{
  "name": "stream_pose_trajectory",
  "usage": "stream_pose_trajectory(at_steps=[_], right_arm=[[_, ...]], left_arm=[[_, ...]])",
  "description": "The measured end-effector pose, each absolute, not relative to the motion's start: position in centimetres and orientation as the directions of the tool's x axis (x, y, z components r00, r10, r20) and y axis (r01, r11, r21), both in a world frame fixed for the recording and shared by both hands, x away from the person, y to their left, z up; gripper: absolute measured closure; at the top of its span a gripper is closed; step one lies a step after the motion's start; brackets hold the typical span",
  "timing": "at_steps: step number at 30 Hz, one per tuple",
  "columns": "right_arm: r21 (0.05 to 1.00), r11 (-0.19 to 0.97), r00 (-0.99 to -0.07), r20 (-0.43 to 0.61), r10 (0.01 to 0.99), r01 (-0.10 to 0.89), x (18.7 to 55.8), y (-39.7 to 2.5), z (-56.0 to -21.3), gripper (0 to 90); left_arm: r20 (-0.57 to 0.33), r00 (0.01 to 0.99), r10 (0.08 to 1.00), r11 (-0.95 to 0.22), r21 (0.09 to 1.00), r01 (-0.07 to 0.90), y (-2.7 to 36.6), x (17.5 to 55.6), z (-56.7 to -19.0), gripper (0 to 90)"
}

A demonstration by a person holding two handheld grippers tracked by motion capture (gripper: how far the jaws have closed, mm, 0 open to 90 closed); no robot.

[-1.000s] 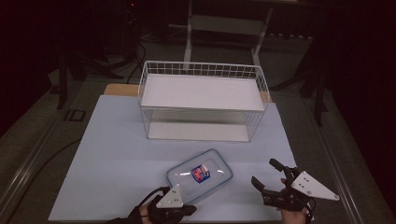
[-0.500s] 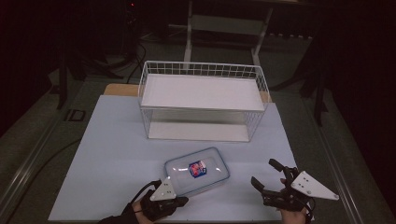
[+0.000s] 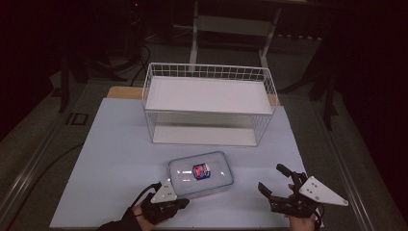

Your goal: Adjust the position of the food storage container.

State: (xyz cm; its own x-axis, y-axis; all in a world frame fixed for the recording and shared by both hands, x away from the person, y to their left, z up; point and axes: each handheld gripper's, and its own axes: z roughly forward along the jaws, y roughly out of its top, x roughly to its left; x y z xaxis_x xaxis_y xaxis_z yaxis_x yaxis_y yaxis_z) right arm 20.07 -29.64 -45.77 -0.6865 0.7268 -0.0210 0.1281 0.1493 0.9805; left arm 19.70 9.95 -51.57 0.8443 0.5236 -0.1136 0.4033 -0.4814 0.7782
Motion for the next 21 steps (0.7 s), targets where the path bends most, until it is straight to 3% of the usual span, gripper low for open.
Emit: stream_pose_trajectory(at_steps=[21], right_arm=[[0.979, 0.149, -0.692, -0.012, 0.722, 0.139, 20.2, -29.5, -45.9, 12.5]], left_arm=[[-0.080, 0.800, 0.595, -0.456, 0.786, 0.418, 11.8, 22.1, -51.2, 89.7]])
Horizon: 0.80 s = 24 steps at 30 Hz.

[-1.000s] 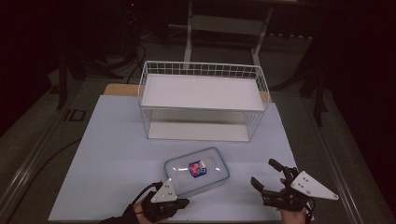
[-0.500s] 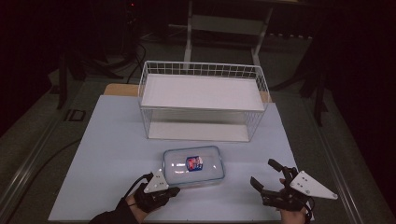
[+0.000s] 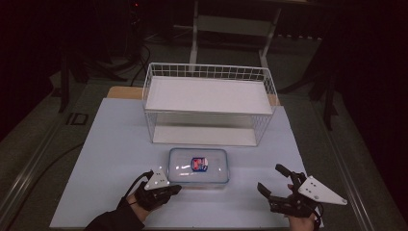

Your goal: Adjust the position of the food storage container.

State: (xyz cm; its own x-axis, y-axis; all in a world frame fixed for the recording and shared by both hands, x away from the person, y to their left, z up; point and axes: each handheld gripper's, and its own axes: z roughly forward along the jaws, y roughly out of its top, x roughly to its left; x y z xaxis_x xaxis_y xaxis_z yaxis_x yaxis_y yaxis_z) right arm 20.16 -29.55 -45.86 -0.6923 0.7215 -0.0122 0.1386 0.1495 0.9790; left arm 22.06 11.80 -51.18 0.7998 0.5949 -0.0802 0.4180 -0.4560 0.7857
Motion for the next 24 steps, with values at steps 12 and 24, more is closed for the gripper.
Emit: stream_pose_trajectory(at_steps=[12, 24], right_arm=[[0.978, 0.154, -0.697, -0.010, 0.717, 0.144, 20.3, -29.5, -46.0, 12.5], [0.976, 0.161, -0.702, -0.009, 0.712, 0.150, 20.4, -29.3, -46.1, 12.4]], left_arm=[[-0.022, 0.703, 0.711, -0.383, 0.826, 0.413, 16.7, 25.4, -50.1, 89.7], [-0.037, 0.703, 0.710, -0.402, 0.799, 0.448, 15.6, 27.1, -51.4, 89.6]])
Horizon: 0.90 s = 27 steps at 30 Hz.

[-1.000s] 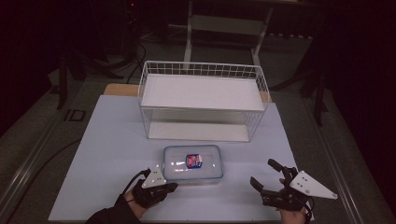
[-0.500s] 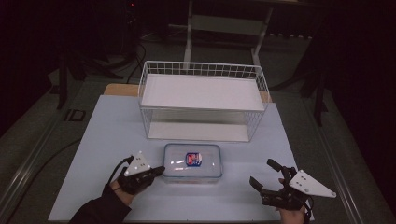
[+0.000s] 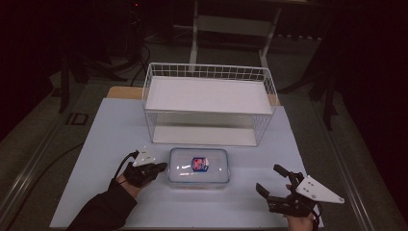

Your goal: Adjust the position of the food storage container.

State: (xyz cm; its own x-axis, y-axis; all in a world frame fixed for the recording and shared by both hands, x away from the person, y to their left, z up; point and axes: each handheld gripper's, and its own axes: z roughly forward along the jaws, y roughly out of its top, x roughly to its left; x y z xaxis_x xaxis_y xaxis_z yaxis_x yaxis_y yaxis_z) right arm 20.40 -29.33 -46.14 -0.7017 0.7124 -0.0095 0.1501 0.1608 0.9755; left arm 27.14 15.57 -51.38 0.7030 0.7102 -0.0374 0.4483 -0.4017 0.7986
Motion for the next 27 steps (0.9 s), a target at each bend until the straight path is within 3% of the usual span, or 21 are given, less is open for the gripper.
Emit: stream_pose_trajectory(at_steps=[19, 22, 27], right_arm=[[0.972, 0.168, -0.711, -0.002, 0.703, 0.163, 20.6, -29.2, -46.4, 12.4], [0.972, 0.169, -0.715, -0.001, 0.700, 0.164, 20.7, -29.2, -46.4, 12.4], [0.972, 0.178, -0.717, -0.014, 0.697, 0.154, 20.7, -29.1, -46.5, 12.4]], left_arm=[[-0.045, 0.738, 0.673, -0.413, 0.805, 0.425, 12.3, 28.2, -51.3, 88.7], [-0.053, 0.710, 0.702, -0.363, 0.832, 0.420, 13.1, 27.9, -50.9, 62.5], [-0.145, 0.704, 0.695, -0.267, 0.857, 0.441, 14.4, 27.5, -49.7, 32.6]])
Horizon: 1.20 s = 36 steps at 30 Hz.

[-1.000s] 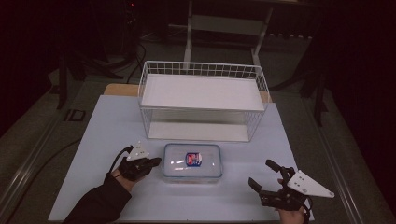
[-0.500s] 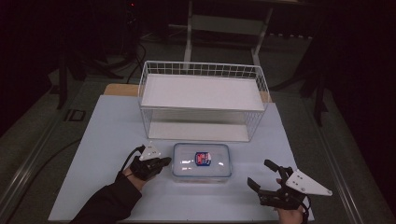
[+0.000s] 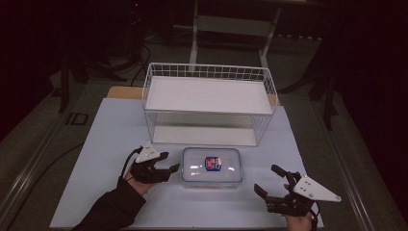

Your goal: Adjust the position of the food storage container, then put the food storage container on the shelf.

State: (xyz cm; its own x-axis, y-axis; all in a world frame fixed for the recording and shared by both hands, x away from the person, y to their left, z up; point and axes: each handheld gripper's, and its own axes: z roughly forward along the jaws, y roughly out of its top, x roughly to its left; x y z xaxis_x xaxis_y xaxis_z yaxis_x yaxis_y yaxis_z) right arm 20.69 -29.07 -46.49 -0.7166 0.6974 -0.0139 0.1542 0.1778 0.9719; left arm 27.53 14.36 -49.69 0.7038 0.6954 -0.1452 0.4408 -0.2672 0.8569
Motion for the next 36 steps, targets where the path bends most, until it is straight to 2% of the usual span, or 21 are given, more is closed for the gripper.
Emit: stream_pose_trajectory(at_steps=[3, 8, 15, 17, 18, 23, 25, 30, 32, 36], right_arm=[[0.971, 0.185, -0.715, -0.024, 0.698, 0.148, 20.8, -29.0, -46.5, 13.2], [0.969, 0.224, -0.732, -0.075, 0.678, 0.108, 20.8, -28.6, -46.6, 13.2], [0.959, 0.267, -0.732, -0.118, 0.671, 0.091, 20.9, -27.5, -46.6, 11.0], [0.959, 0.271, -0.729, -0.124, 0.674, 0.088, 21.0, -27.3, -46.5, 10.8], [0.960, 0.265, -0.725, -0.120, 0.678, 0.089, 21.1, -27.0, -46.3, 14.1], [0.965, 0.236, -0.774, -0.061, 0.631, 0.117, 21.7, -26.6, -45.8, 16.6], [0.953, 0.277, -0.762, -0.088, 0.642, 0.123, 22.0, -26.3, -45.4, 15.6], [0.945, 0.302, -0.753, -0.111, 0.648, 0.121, 22.3, -25.7, -44.7, 15.3], [0.947, 0.295, -0.741, -0.105, 0.663, 0.130, 22.4, -25.7, -44.6, 10.4], [0.946, 0.280, -0.741, -0.069, 0.668, 0.164, 22.7, -25.8, -44.6, 9.8]], left_arm=[[-0.175, 0.709, 0.683, -0.259, 0.850, 0.459, 14.5, 27.3, -49.4, 14.3], [-0.230, 0.729, 0.645, -0.223, 0.856, 0.467, 14.4, 26.9, -48.9, 1.0], [-0.285, 0.767, 0.574, -0.201, 0.860, 0.470, 13.5, 26.6, -46.9, 0.9], [-0.284, 0.772, 0.570, -0.216, 0.854, 0.473, 13.2, 26.8, -46.5, 0.9], [-0.289, 0.771, 0.568, -0.219, 0.850, 0.480, 13.1, 27.0, -46.3, 1.0], [-0.322, 0.742, 0.588, -0.200, 0.831, 0.519, 12.7, 28.7, -46.3, 1.0], [-0.349, 0.717, 0.604, -0.182, 0.815, 0.550, 12.6, 29.5, -46.7, 1.1], [-0.457, 0.647, 0.610, -0.163, 0.727, 0.667, 12.7, 31.6, -48.2, 1.2], [-0.538, 0.594, 0.598, -0.125, 0.670, 0.732, 12.8, 32.2, -49.0, 1.2], [-0.611, 0.526, 0.592, -0.131, 0.571, 0.811, 12.9, 32.9, -50.3, 2.0]])
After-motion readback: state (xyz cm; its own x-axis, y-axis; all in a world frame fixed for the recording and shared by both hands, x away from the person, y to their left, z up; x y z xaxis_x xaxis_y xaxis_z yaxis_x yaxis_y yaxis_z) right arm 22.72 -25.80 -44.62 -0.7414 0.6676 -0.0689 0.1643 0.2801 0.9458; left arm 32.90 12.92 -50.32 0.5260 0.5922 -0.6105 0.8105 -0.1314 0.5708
